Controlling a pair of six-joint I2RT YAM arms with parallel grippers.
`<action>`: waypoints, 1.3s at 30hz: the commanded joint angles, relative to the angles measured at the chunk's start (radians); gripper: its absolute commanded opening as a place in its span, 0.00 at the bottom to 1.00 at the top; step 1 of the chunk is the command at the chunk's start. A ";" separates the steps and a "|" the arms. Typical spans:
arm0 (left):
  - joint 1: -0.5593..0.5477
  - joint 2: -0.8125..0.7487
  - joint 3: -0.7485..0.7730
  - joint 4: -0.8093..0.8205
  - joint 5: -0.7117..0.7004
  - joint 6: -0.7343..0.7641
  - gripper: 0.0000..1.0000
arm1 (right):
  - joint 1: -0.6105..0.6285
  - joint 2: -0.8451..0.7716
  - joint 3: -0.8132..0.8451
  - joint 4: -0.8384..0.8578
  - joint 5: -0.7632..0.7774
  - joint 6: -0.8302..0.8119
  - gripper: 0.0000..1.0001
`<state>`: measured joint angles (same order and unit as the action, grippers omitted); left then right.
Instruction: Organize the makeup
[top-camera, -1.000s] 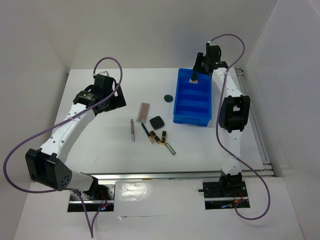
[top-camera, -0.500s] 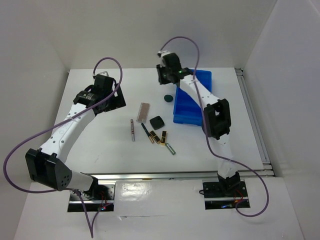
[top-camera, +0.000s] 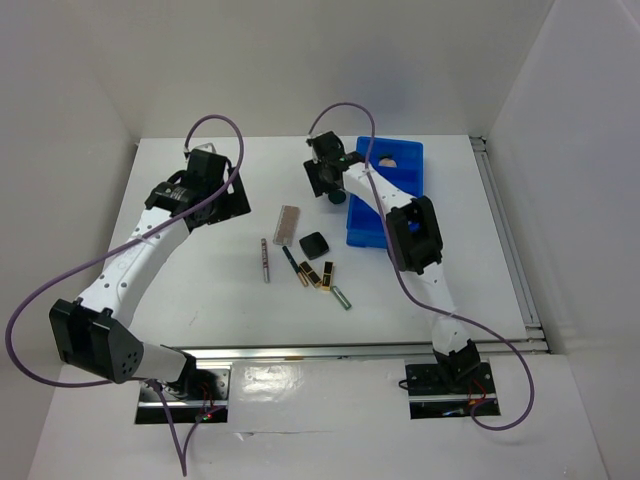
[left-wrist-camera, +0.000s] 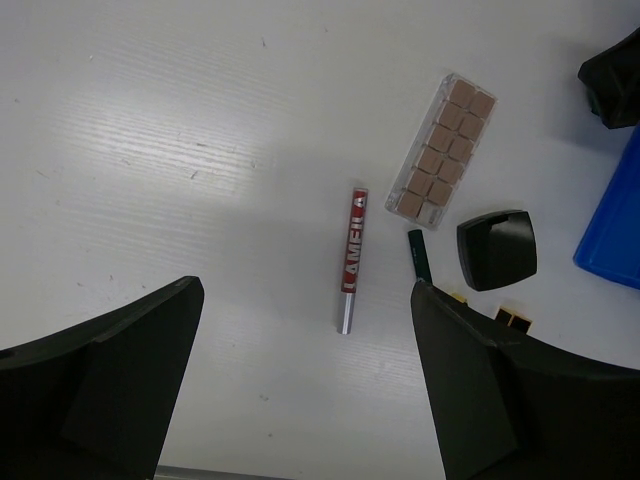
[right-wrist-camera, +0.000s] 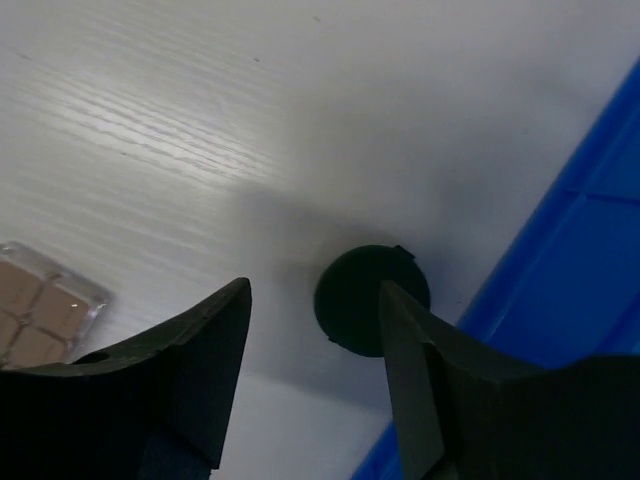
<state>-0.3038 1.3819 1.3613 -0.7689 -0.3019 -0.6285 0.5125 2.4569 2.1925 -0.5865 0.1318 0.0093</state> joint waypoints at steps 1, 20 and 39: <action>-0.003 -0.030 -0.007 -0.001 -0.013 0.007 0.99 | 0.004 0.004 0.013 -0.009 0.101 -0.008 0.63; -0.003 -0.021 0.002 -0.001 -0.013 0.007 0.99 | 0.004 0.100 0.000 0.001 0.094 0.011 0.44; -0.003 -0.003 0.012 -0.001 0.007 0.007 0.99 | -0.095 -0.228 0.072 0.091 0.015 0.078 0.00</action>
<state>-0.3038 1.3823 1.3613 -0.7773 -0.3069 -0.6285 0.4847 2.3596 2.2162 -0.5663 0.1383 0.0437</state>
